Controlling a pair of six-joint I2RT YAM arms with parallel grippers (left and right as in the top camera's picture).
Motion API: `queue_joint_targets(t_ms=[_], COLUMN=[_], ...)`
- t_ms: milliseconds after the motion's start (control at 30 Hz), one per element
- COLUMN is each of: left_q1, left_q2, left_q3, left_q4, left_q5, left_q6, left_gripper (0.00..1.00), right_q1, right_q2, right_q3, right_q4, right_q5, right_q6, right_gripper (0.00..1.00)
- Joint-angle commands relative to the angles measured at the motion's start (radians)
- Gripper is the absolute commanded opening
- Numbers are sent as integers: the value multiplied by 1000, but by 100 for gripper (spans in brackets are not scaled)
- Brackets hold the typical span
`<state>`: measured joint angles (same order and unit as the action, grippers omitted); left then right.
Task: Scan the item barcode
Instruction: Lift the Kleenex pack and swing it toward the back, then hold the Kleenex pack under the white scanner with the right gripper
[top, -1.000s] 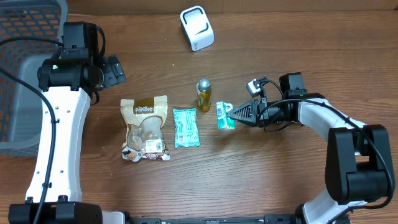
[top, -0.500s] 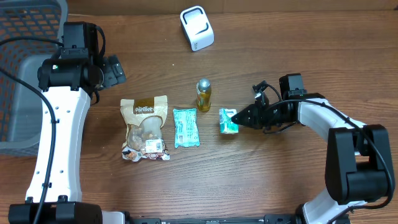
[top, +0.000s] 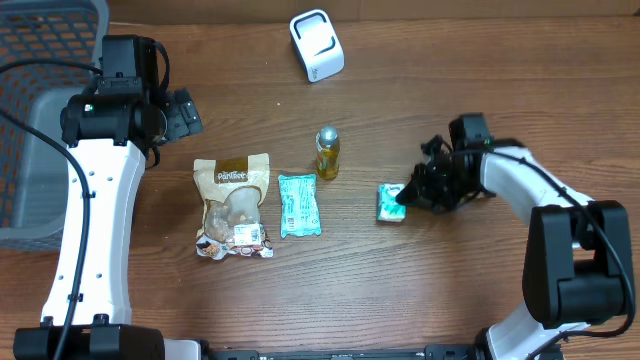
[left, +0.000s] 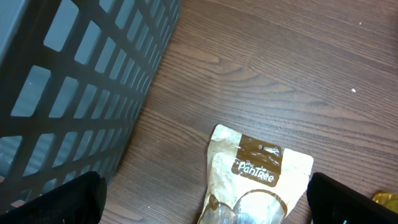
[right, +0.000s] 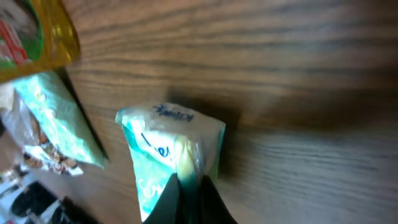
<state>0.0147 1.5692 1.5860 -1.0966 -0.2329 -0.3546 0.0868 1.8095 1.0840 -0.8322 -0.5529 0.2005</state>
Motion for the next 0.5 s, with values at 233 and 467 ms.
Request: queue_joint_targets(t_ms=[233, 467], left_q1=[-2, -2], left_q2=[-3, -3], left_q3=[5, 5], left_q4=[1, 1], left_q5=[-10, -10], left_q6=[26, 26], left_gripper=[100, 100], right_q1=[104, 214], right_q2=[-13, -13], right_q3=[560, 834], right_q4=[-360, -463], right_q5=[266, 531], right_q6=[10, 39], right_gripper=[4, 4])
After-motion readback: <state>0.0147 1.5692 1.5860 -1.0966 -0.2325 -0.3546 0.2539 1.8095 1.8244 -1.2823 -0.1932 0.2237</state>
